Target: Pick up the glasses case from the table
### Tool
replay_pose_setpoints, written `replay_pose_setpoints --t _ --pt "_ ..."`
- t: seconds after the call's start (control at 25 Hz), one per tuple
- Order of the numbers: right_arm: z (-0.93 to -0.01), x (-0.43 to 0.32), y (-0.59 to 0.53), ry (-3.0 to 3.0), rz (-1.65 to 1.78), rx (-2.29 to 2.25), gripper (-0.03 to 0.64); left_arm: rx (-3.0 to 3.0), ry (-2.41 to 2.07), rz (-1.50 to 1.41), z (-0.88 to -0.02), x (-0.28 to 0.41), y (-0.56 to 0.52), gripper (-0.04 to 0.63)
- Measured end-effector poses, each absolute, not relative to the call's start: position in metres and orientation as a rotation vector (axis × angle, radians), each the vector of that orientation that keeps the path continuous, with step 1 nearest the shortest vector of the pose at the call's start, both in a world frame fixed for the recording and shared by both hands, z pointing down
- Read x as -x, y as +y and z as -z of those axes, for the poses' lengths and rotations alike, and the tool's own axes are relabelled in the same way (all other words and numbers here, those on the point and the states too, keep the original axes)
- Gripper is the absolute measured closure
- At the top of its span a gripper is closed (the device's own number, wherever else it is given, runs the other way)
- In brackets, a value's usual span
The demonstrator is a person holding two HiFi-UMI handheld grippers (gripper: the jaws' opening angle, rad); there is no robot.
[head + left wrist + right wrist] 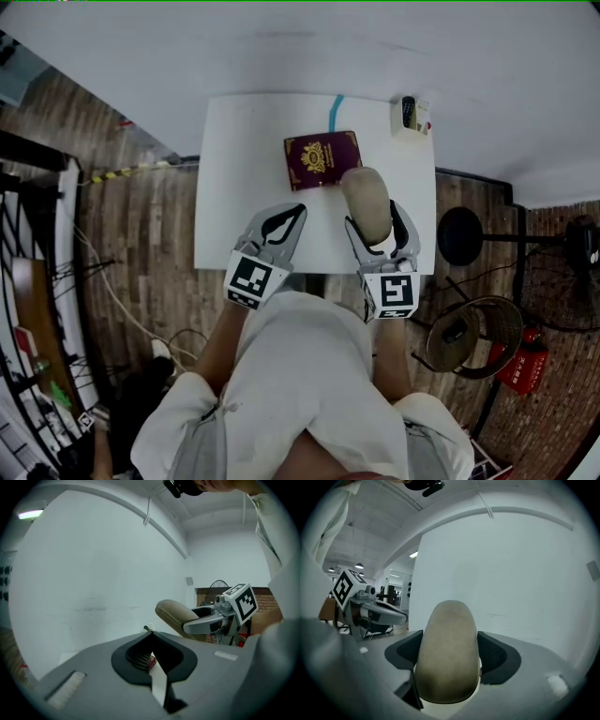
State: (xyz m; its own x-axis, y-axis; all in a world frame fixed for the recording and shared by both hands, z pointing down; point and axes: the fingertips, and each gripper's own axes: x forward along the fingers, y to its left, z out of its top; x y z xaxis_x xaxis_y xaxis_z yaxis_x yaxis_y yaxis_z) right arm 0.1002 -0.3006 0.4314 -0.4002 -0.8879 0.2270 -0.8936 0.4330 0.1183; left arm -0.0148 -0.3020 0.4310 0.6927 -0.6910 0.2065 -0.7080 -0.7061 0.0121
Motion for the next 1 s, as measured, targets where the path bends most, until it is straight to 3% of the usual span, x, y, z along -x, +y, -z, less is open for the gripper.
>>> replay_pose_setpoints --t 1.0 --pt "-0.426 -0.092 -0.294 -2.45 0.013 -1.518 0.25 -2.826 -1.159 -0.261 -0.423 0.009 -0.294 0.577"
